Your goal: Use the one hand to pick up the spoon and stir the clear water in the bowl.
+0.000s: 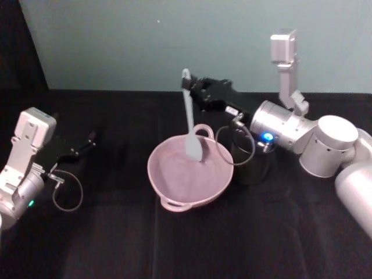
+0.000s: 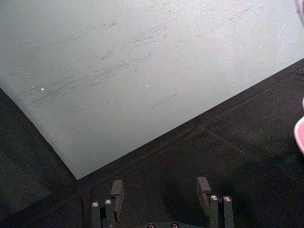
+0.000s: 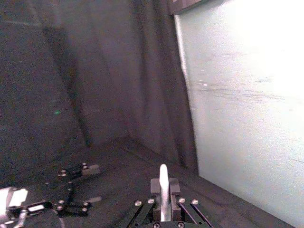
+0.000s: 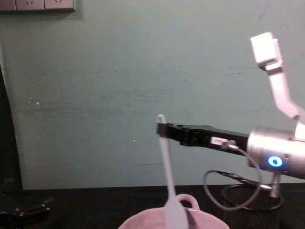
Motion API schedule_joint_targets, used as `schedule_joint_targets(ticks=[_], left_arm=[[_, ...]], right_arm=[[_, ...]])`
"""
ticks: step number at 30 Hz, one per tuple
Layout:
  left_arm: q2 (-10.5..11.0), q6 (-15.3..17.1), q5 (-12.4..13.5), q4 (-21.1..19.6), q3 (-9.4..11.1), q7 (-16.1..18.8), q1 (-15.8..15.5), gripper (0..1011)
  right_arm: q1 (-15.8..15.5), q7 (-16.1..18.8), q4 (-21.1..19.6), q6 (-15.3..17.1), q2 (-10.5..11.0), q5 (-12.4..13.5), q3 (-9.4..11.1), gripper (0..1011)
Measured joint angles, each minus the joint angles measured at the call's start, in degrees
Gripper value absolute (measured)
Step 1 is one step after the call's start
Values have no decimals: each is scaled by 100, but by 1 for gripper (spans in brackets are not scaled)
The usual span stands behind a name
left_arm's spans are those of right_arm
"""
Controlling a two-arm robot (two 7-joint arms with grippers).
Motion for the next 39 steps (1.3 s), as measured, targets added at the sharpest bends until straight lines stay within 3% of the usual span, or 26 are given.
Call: schedule_joint_targets(ticks=[9, 15, 24, 31, 36, 39], left_arm=[[0, 0, 0, 0, 0, 0, 0, 1011], [0, 0, 0, 0, 0, 0, 0, 1011], [0, 0, 0, 0, 0, 0, 0, 1011], [0, 0, 0, 0, 0, 0, 0, 1011], [0, 0, 0, 0, 0, 0, 0, 1011], [0, 0, 0, 0, 0, 0, 0, 1011]], right_arm=[[-495, -184, -658, 176, 379, 74, 248, 122], [-764, -188, -1107, 296, 479, 134, 215, 122], [-814, -128, -1359, 296, 365, 135, -21, 122], [-796, -130, -1379, 268, 339, 150, -68, 122], [-842, -202, -1571, 253, 422, 192, 5, 122], [-955, -366, -1909, 205, 580, 258, 193, 122]])
